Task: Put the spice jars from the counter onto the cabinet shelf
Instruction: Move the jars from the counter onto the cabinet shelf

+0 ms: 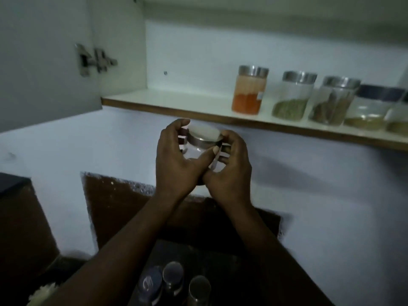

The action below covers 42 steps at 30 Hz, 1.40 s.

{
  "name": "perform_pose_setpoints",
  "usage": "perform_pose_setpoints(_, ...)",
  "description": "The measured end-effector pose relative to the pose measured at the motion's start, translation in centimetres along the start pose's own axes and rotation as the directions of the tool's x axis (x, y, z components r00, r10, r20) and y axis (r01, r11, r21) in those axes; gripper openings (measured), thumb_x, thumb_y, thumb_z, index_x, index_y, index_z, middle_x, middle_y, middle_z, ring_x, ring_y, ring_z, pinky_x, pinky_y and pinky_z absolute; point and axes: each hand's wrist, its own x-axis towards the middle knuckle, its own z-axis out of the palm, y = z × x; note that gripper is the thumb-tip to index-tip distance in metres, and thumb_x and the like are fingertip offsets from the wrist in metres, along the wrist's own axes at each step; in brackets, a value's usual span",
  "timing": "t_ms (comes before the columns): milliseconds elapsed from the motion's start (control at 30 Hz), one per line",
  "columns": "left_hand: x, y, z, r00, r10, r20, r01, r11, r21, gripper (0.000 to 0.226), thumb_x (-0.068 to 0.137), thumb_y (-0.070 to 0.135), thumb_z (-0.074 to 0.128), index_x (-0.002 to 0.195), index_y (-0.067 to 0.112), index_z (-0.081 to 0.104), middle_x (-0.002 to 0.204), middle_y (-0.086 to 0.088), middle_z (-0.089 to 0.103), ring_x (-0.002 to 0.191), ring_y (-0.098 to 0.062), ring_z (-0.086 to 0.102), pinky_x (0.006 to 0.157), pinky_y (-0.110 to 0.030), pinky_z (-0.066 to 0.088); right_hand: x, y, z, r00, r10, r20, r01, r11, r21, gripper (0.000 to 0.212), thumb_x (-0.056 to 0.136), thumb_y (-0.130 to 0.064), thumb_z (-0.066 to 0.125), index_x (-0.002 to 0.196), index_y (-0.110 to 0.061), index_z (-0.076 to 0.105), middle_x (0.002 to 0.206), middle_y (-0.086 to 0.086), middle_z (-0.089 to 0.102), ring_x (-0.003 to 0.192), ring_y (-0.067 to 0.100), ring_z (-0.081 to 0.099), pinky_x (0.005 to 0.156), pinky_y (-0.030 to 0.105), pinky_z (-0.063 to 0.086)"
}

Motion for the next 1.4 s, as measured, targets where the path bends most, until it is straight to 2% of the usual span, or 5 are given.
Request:
perform_pose_setpoints(233,9.7,3.8,-0.2,0.997,0.05,0.054,-0.047,0.998,-0.047,0.07,0.078,0.037,0.082,0.139,0.028,0.049,0.135,0.008,0.058,0.115,-0.009,0.061,0.086,-0.026,0.057,10.7,-4.5,-0.4,0.986,-0.164,-0.035,0.164,0.986,-0.011,0.067,0.071,-0.044,0.068,0.133,-0.035,0.044,0.125,-0.013,0.063,0.11,0.001,0.063,0.078,0.007,0.052)
perform_pose_setpoints(500,15.9,2.8,2.8,0.997,0.05,0.053,-0.057,0.99,0.129,0.063,0.082,0.037,0.079,0.137,0.03,0.05,0.131,0.007,0.058,0.11,-0.011,0.06,0.092,-0.032,0.054,17.4,-3.6,-0.2,0.992,-0.121,0.039,0.127,0.964,-0.235,0.06,0.079,-0.03,0.078,0.127,-0.026,0.042,0.11,-0.006,0.065,0.09,0.005,0.065,0.08,0.04,0.061)
perform_pose_setpoints(900,17.3,0.0,5.8,0.986,-0.043,0.159,-0.01,0.947,0.321,0.081,0.092,0.043,0.069,0.161,0.028,0.029,0.15,-0.008,0.051,0.134,-0.025,0.051,0.1,-0.029,0.038,18.5,-2.3,0.9,0.989,-0.064,0.13,0.131,0.777,-0.615,0.081,0.093,-0.028,0.065,0.162,-0.015,0.023,0.156,0.013,0.044,0.128,0.034,0.058,0.095,0.041,0.05)
perform_pose_setpoints(1167,9.0,0.5,3.8,0.983,0.133,-0.127,-0.1,0.966,0.238,0.051,0.082,0.039,0.072,0.128,0.024,0.055,0.112,0.007,0.059,0.102,-0.015,0.058,0.081,-0.038,0.054,10.4,-2.1,0.6,0.922,-0.386,-0.018,0.339,0.832,-0.438,0.032,0.088,-0.011,0.066,0.119,-0.019,0.065,0.125,-0.002,0.061,0.087,0.019,0.068,0.063,0.029,0.05)
perform_pose_setpoints(1400,-4.5,-4.7,1.9,0.994,-0.024,0.11,-0.014,0.945,0.326,0.02,0.085,0.033,0.071,0.101,0.027,0.062,0.098,0.012,0.061,0.09,-0.012,0.06,0.076,-0.038,0.052,-2.3,5.7,0.6,0.972,-0.127,0.198,0.178,0.949,-0.262,0.02,0.088,-0.028,0.07,0.106,-0.028,0.06,0.102,-0.013,0.065,0.074,0.009,0.062,0.067,0.03,0.049)
